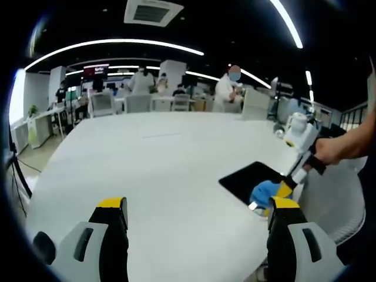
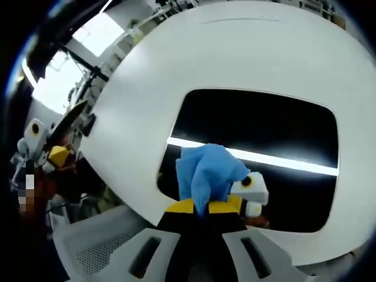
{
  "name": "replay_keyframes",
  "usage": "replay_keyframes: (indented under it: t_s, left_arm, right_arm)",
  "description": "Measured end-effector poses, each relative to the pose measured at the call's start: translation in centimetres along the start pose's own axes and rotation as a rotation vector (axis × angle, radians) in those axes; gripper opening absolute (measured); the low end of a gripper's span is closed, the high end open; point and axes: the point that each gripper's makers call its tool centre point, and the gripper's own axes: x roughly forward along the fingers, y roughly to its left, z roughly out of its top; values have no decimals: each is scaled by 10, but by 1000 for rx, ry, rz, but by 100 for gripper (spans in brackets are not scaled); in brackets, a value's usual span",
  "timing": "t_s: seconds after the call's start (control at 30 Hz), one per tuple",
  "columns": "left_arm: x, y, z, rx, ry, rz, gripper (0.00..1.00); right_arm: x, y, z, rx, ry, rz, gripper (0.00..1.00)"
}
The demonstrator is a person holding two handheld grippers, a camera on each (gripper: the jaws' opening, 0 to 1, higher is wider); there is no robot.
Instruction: Wipe the mirror surface with the cleaning cloth until all visible marks leave the cleaned area.
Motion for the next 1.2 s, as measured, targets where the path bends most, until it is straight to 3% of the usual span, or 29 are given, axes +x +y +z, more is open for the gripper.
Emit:
replay_keyframes:
  t_s: [0.77, 1.2]
  left_arm:
    - [-4, -6, 0, 15, 5, -5, 100]
    - [-4, -3, 2, 17, 5, -1, 100]
  right_arm:
    - [-15, -30, -9, 31, -11, -29, 0]
    - [-16, -29, -9, 39, -2, -36, 0]
